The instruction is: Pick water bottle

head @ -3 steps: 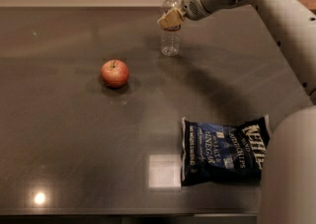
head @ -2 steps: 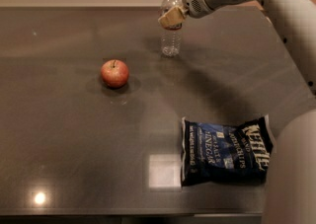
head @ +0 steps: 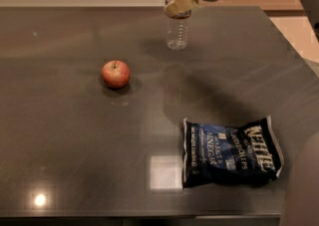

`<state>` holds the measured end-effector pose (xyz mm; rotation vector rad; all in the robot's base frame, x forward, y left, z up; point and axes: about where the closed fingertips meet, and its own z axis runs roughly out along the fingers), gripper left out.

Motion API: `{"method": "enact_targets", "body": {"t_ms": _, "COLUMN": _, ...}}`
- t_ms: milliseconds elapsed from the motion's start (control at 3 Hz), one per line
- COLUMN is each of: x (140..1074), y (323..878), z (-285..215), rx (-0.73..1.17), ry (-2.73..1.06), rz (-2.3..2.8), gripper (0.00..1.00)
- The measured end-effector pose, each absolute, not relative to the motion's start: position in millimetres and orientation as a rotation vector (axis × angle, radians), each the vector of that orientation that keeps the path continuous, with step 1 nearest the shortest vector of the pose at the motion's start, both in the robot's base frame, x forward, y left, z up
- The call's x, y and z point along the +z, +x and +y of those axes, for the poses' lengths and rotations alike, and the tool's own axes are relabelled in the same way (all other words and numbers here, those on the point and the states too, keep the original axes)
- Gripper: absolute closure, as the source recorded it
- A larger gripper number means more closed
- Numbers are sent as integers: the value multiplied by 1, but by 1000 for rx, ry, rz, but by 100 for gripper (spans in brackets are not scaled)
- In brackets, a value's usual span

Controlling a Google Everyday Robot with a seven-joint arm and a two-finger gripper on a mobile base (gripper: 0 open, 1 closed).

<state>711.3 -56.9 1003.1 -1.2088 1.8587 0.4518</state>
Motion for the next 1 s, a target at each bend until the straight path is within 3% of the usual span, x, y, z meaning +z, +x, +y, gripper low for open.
{"method": "enact_targets", "body": {"t_ms": 1000, "x": 1048, "y": 681, "z": -64, "rx": 486, "ry": -1299, "rz": 1785, "gripper": 100}}
